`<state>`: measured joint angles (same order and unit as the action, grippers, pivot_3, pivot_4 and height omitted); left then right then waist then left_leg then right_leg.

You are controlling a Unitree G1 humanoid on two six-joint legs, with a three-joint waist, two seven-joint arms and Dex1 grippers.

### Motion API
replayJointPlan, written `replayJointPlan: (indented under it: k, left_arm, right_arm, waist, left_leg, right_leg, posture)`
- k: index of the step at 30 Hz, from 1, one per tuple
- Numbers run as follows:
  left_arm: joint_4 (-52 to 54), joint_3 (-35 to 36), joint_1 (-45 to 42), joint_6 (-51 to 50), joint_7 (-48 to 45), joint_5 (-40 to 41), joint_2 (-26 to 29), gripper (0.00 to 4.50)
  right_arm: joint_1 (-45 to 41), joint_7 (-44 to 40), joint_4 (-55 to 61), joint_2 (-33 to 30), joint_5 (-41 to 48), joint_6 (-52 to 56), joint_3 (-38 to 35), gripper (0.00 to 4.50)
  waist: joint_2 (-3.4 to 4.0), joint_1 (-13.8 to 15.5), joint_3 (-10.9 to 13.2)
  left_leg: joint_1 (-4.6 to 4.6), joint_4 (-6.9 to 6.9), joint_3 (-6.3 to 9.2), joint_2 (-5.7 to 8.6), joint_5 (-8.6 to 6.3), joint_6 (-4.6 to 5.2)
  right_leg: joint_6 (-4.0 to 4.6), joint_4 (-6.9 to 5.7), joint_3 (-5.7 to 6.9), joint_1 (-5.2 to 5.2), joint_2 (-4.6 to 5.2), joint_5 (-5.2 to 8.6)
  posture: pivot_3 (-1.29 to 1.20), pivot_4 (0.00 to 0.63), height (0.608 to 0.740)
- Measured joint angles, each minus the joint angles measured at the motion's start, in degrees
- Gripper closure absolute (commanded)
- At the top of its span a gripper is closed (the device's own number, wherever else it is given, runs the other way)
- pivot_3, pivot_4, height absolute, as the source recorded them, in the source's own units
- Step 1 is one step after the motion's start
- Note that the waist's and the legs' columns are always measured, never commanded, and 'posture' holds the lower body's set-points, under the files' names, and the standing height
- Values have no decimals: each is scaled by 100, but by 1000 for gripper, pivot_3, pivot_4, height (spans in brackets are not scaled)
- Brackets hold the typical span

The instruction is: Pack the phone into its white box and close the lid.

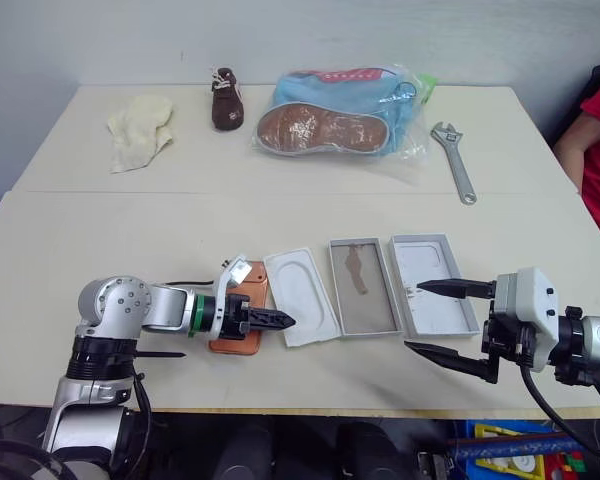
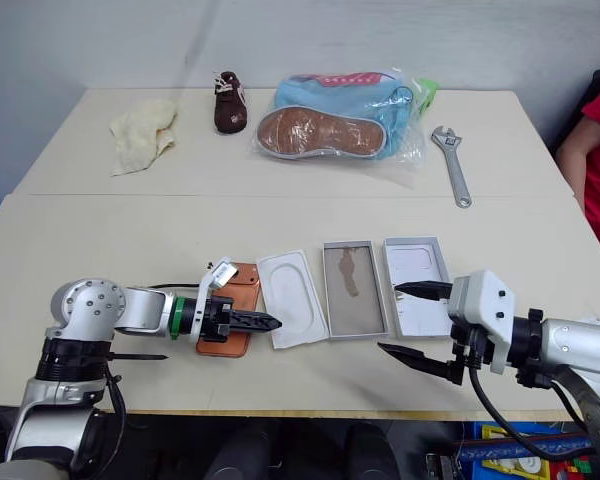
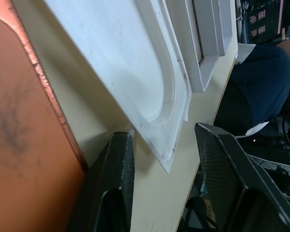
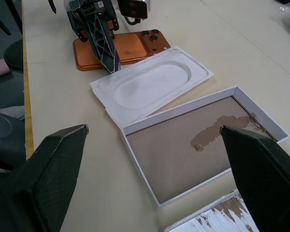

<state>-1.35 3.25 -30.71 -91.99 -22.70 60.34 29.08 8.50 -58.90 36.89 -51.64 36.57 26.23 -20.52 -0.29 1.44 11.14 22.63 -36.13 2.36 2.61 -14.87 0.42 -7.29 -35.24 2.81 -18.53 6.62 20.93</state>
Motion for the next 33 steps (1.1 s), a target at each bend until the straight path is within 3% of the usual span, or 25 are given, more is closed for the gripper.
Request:
replayJointPlan:
  k: [9,16,21,28,33]
  left_arm:
    - [-183,70,-50,-5,179,-136,-378,2314]
    - [-194,298,-153,-21,321,-233,-542,4441]
    - [-225,382,-156,-9,315,-207,-399,4478]
    - [-418,454,-28,-45,245,345,526,4478]
    - [-809,484,-556,-49,794,1060,114,4478]
  right_arm:
    - [98,88,22,5,3,0,-3,0]
    - [148,87,36,5,-3,-13,-6,0]
    - [210,61,93,4,-11,-34,-12,0]
    - [380,-52,84,-9,-268,-244,-18,0]
    - [366,-96,76,-23,-347,-285,-11,0]
  waist:
    - [-1,4,0]
    - [-2,16,-2]
    - [-2,-6,-2]
    - [-10,0,3]
    - [-24,131,11]
  left_leg:
    - [-10,1,-8,-3,-9,-17]
    - [-24,1,-18,-2,-15,-27]
    - [-32,2,-37,-11,-18,-32]
    - [-33,9,-54,-36,-24,-46]
    - [-20,1,-42,-24,-28,-37]
  right_leg:
    - [0,-3,-2,4,-2,0]
    - [0,-8,-1,11,-2,0]
    - [0,-18,0,6,-2,0]
    - [6,-18,-8,-10,-5,0]
    - [7,0,-23,-5,5,-2]
  posture:
    - [0,150,740]
    - [0,150,740]
    - [0,150,740]
    - [0,150,740]
    - [0,150,740]
